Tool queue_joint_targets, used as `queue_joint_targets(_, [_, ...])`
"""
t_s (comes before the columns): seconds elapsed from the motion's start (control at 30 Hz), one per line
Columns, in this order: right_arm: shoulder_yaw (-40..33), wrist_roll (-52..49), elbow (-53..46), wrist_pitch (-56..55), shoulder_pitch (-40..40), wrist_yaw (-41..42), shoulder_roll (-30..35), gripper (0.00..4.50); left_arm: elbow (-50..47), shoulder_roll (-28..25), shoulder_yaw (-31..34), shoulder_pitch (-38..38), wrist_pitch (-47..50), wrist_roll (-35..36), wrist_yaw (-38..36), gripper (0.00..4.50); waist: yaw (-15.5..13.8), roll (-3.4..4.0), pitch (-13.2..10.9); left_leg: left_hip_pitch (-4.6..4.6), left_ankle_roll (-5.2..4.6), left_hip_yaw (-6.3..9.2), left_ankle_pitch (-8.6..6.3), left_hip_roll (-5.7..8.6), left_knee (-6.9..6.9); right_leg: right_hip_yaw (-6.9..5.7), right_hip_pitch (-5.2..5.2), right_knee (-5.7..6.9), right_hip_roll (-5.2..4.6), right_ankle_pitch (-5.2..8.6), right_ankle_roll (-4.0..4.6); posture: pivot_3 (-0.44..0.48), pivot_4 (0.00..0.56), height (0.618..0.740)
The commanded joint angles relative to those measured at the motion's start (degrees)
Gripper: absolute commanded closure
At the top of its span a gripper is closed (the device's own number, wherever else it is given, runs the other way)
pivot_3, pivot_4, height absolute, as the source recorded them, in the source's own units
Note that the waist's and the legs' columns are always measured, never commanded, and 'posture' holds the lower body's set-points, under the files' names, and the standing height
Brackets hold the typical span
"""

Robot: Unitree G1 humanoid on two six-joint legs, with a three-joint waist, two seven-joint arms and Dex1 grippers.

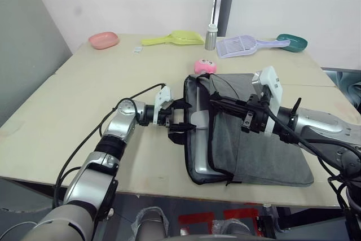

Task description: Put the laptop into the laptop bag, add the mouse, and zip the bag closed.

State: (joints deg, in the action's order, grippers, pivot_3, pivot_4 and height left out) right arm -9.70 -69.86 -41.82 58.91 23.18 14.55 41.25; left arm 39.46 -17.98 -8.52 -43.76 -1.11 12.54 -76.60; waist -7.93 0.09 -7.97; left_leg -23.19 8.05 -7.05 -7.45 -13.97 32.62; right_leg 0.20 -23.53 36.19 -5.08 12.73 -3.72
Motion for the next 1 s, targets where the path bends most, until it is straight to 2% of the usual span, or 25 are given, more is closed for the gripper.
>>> queue_joint_targets(0.03, [-1.43,-1.75,-2.39,-2.31,0.21,-0.82,0.63,4.50,3.01,1.27,-0.34,-1.44,-3.07,-1.24,-0.34,0.07,0.03,0.00,0.00,0.00,-0.01,0.00,0.00,0.00,0.00,0.01,0.00,0.00,0.00,-0.01,-0.01,0.000,0.150,0.740])
queue_joint_targets(0.5, [-1.10,-3.00,-2.41,-3.41,-0.18,-2.07,1.76,4.50,6.22,3.24,-1.17,-1.92,-8.23,-4.64,0.73,0.07,-0.53,0.00,0.00,0.00,-0.04,0.00,0.00,0.00,0.04,0.01,0.02,0.01,-0.01,-0.02,-0.02,0.000,0.150,0.740])
queue_joint_targets(0.87, [-0.99,-3.14,-2.62,-3.51,-0.32,-2.14,1.98,4.50,3.69,5.43,-1.26,-1.08,-4.63,-4.30,3.00,0.07,-0.57,0.00,0.00,0.00,-0.05,0.00,0.00,0.00,0.08,0.01,0.03,0.03,-0.02,-0.03,-0.02,0.000,0.150,0.740])
queue_joint_targets(0.97, [-1.01,-3.19,-2.62,-3.56,-0.38,-2.15,1.99,4.50,3.38,5.45,-1.18,-0.89,-3.58,-4.16,3.05,0.77,-0.57,0.00,0.00,0.01,-0.06,0.00,0.00,0.00,0.09,0.02,0.03,0.04,-0.02,-0.03,-0.02,0.000,0.150,0.740])
queue_joint_targets(1.0, [-0.98,-3.22,-2.60,-3.57,-0.37,-2.16,2.01,4.50,3.16,5.47,-1.11,-0.92,-3.12,-3.98,2.91,1.16,-0.58,0.00,0.00,0.00,-0.07,0.00,0.00,0.00,0.09,0.02,0.03,0.04,-0.02,-0.03,-0.02,0.000,0.150,0.740])
